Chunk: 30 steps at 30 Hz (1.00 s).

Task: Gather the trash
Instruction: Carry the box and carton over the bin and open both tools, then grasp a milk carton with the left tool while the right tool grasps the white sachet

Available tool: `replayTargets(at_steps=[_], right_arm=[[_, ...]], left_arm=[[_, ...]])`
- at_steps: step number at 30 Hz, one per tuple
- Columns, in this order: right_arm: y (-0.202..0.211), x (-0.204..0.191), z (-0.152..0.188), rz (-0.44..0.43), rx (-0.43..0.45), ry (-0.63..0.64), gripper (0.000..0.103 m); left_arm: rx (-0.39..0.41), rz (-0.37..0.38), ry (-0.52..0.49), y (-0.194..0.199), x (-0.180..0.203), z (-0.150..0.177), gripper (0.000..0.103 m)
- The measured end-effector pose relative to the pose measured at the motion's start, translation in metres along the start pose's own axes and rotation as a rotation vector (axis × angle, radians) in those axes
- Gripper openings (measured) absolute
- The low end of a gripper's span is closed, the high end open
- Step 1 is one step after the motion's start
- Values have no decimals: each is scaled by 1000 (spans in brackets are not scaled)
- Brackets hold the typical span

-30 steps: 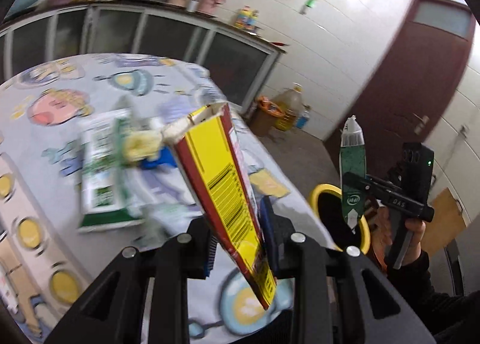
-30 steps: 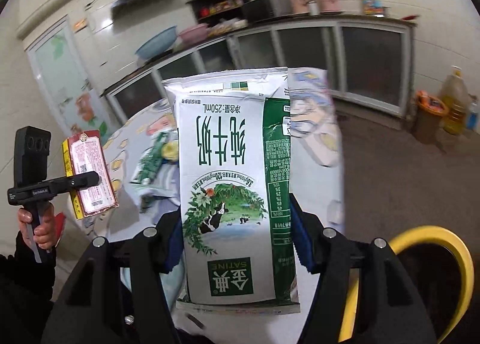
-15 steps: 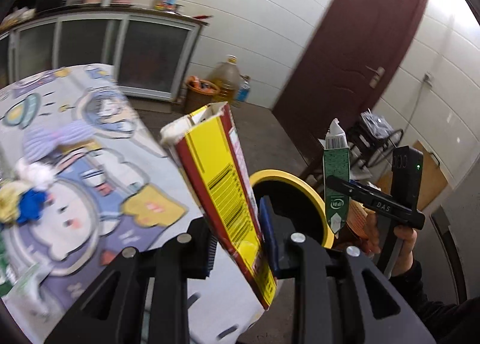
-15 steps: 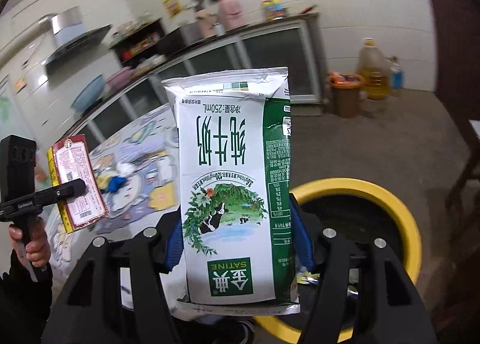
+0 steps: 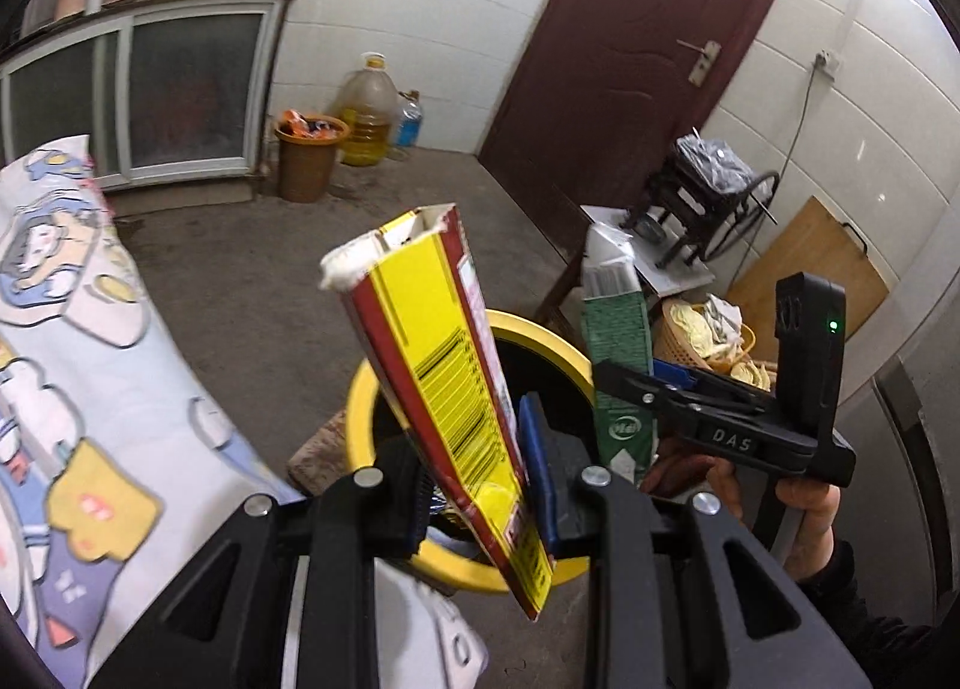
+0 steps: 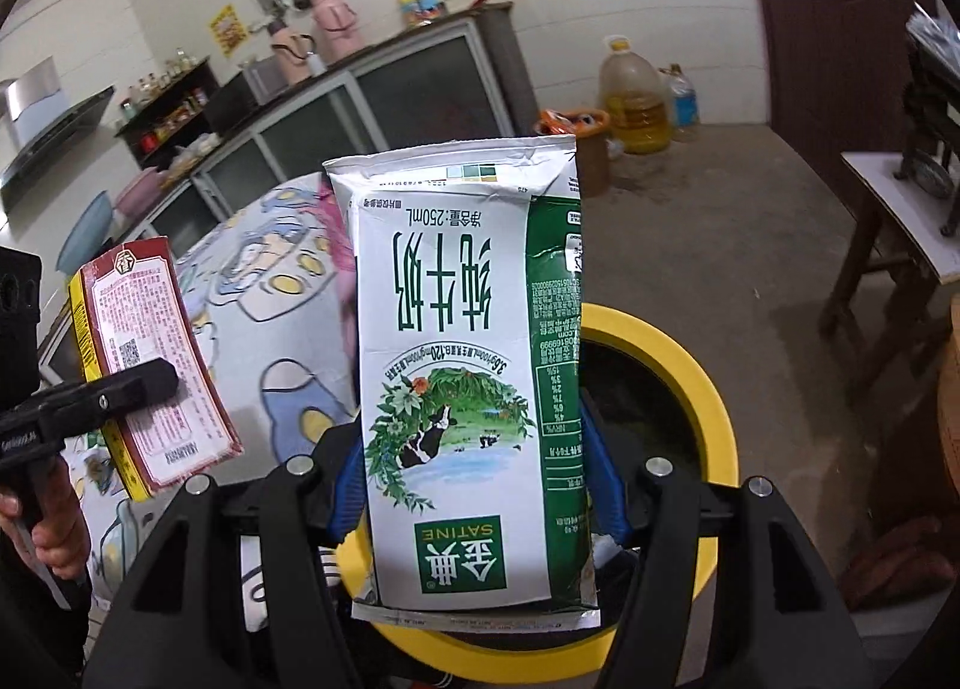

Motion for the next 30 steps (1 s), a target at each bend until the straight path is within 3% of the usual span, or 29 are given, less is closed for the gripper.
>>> replayTargets(at_steps=[7,8,10,13,17,23,30], right_arm=[[-19,24,10,49,-43,-62,59],[-21,30,11,71,-44,-78,59],[-21,37,8,94,-39,-111,73],[-16,45,6,113,-30,-141,73],[-7,47,3,115,-23,-153,73],[1,1,-3,10,-10,-73,73],[-8,-117,-5,-173,-10,128,73]], left_arm=[[-16,17,-8,-38,10,-4,28],[-11,9,-1,-41,9,-5,35],[-3,15,26,-40,6,-8,51],[26,6,55,-35,-2,-10,77],[57,-41,55,-19,-19,-9,82],[116,-142,26,39,-56,5,88],[190,-336,65,169,-138,37,91]])
Point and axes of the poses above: each gripper's, at about its wrist camera, not at the fingertips, and y roughly against the way its jaws point, x to its right, z to its underside, the point moved 10 cm from there along -y, roughly the way its jaws point, and after that the axes turned 1 degree about z, right-handed, at the moved point
